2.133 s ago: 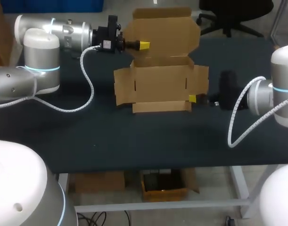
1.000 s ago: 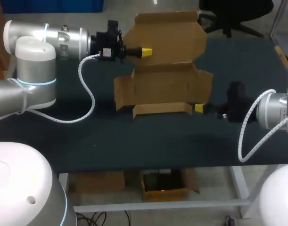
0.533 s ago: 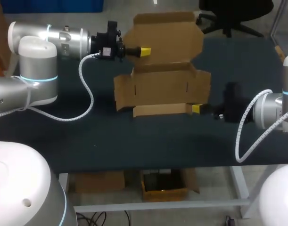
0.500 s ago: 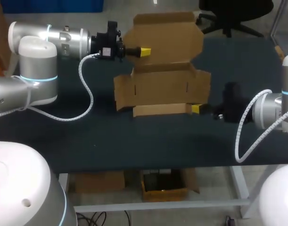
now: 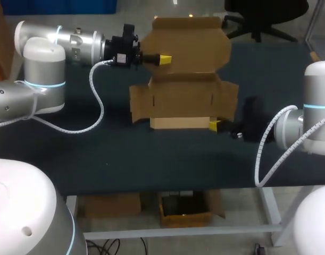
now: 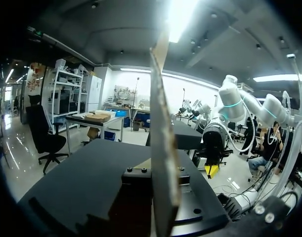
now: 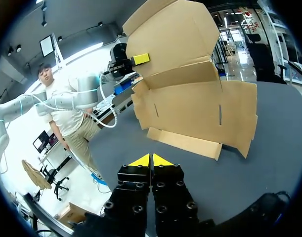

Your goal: Assemble the packaging by folding the flat box into shape, placing the metal phone stand inside, and closing the box properly

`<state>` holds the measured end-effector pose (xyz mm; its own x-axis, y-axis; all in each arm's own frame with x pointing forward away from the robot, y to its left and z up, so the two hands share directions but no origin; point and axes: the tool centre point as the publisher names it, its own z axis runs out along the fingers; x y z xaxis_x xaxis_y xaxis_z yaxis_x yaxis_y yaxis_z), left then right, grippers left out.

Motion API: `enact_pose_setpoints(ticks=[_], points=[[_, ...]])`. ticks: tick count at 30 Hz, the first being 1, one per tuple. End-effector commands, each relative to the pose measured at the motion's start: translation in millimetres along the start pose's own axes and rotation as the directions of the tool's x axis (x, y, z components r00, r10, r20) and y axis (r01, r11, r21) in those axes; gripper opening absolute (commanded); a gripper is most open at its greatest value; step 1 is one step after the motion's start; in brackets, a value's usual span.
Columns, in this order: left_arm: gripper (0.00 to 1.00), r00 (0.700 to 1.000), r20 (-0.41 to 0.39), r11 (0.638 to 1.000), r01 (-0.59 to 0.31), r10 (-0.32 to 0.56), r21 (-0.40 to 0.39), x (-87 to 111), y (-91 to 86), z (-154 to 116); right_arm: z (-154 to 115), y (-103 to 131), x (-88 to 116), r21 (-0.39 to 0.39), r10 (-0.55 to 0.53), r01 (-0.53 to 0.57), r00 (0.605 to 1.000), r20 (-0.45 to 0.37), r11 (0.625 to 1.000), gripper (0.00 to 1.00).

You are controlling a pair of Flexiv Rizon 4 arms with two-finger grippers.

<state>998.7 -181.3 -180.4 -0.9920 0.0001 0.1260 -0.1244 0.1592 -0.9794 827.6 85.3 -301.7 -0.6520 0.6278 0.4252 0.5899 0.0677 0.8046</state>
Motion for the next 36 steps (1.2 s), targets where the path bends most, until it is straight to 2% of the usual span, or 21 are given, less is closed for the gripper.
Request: enact_pose_setpoints(ticks=[1,15,28,36], points=[[0.0,1.0,-0.027,1.0,-0.001,0.001,0.005,-4.5,2.1,-1,10,-8,2,-0.027,-0.002,0.002,1.0,0.015,1.0,0.0],[0.0,1.0,-0.027,1.0,-0.001,0.001,0.005,-4.5,2.1,-1,10,-8,2,-0.027,-0.002,0.002,1.0,0.015,1.0,0.0],[0.0,1.0,-0.027,1.0,-0.001,0.001,0.005,-4.5,2.1,-1,55,-13,-15,-0.045,-0.07,0.072,0.997,0.036,0.996,0.0],[0.0,1.0,-0.027,1.0,-0.001,0.001,0.005,-4.5,2.1,-1,77,-16,-22,-0.023,-0.093,0.096,0.99,0.106,0.995,0.0]])
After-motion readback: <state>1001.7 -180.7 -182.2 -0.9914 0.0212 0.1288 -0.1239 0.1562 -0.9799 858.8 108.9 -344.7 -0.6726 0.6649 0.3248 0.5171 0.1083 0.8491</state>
